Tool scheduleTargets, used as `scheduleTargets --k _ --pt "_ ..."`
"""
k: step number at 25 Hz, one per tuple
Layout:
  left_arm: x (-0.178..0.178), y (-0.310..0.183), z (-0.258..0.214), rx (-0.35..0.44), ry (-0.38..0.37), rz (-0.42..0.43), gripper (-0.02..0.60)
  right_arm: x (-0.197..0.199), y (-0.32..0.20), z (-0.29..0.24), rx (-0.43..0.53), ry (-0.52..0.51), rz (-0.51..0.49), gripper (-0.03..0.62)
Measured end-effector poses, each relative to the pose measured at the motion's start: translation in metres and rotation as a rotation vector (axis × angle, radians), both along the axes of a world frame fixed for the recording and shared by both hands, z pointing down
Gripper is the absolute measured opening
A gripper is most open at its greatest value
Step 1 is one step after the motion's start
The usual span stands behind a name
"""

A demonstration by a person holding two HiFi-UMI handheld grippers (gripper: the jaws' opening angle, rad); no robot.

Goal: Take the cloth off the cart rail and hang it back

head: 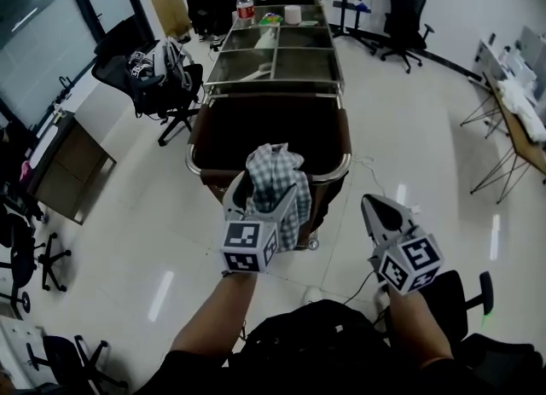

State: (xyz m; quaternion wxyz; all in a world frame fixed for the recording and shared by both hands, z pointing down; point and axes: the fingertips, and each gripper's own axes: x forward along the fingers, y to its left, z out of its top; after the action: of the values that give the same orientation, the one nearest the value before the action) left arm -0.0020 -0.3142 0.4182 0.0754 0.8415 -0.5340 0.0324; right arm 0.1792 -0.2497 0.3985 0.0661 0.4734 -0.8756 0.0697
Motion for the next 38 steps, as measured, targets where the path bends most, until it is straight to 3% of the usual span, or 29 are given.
scheduleTargets --k 8,12,21,26,28,38 --pt "0.003 -0.032 0.029 -0.079 -0.038 -0.084 0.457 0.008 -0.037 0.006 -0.019 0.012 -0.033 0.014" --pt "0.01 -0.038 0.037 -0.096 -0.086 -0.086 0.457 0.006 -0.05 0.01 -0.033 0.011 -0.053 0.014" --pt "0.012 -0.047 0.037 -0.116 -0.071 -0.077 0.448 0.009 -0.062 0.016 -0.045 0.004 -0.06 0.014" --pt "0.017 -0.041 0.034 -0.114 -0.072 -0.054 0.249 0.012 -0.058 0.018 -0.048 -0.008 -0.047 0.014" --pt "0.019 -0.039 0.033 -0.114 -0.07 -0.038 0.201 0.012 -0.053 0.017 -0.047 -0.011 -0.042 0.014" --pt "0.018 -0.011 0.02 -0.101 -0.052 0.014 0.153 0.018 -0.015 0.004 -0.019 -0.008 0.007 0.014"
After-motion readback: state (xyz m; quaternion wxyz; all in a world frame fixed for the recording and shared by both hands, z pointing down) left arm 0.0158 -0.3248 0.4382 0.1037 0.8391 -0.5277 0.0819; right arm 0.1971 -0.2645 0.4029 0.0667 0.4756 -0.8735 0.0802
